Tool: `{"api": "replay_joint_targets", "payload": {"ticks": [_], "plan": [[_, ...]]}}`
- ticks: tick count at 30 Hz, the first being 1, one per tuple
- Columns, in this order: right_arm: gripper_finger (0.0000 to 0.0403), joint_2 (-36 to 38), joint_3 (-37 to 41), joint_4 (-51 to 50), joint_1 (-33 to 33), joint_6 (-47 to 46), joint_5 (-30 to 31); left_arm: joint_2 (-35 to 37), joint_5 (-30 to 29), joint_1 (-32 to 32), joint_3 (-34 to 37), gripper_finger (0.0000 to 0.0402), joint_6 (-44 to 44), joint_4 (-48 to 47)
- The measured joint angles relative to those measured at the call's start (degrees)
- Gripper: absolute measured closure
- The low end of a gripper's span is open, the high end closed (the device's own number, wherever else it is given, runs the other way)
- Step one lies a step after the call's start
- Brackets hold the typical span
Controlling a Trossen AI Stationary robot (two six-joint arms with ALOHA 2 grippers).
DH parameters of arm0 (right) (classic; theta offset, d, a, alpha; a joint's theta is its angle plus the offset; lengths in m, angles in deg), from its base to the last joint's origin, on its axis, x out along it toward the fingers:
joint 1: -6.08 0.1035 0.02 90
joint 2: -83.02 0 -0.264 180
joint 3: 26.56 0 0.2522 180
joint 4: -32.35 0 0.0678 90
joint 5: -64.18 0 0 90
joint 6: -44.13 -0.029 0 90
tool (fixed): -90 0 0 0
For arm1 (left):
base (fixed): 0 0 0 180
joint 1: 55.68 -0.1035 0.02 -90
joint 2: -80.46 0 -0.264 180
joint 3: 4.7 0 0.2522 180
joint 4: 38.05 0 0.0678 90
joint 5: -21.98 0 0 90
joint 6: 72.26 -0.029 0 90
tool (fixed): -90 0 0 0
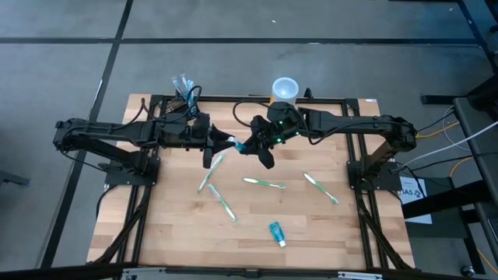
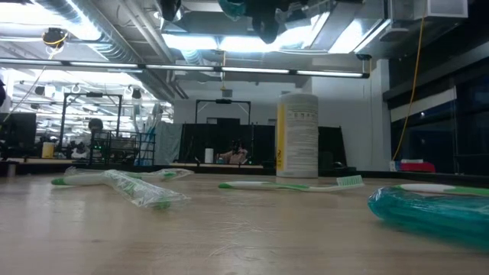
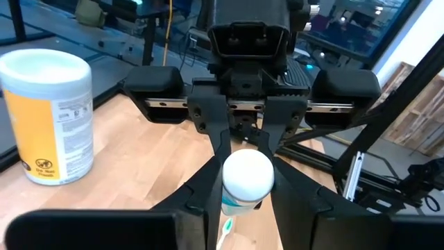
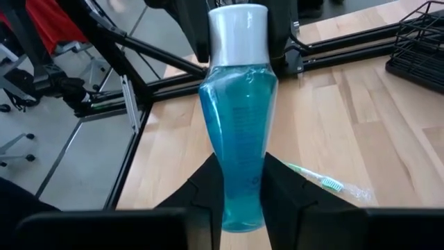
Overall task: Pick & Place toothbrushing station
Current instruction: Put the blue mouthwash bottle into the middle section of the black organizer
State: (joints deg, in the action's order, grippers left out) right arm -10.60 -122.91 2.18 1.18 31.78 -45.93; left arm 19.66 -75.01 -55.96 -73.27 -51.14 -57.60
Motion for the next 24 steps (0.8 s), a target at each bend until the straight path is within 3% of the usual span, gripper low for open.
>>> {"api": "replay_joint_targets", "payload": {"ticks": [24], "plan": [[0.025, 0.0, -0.1, 6.9, 1.3, -3.8, 7.5, 5.9, -6.3, -1.6, 0.0, 0.0308, -0.6, -7.9]]}}
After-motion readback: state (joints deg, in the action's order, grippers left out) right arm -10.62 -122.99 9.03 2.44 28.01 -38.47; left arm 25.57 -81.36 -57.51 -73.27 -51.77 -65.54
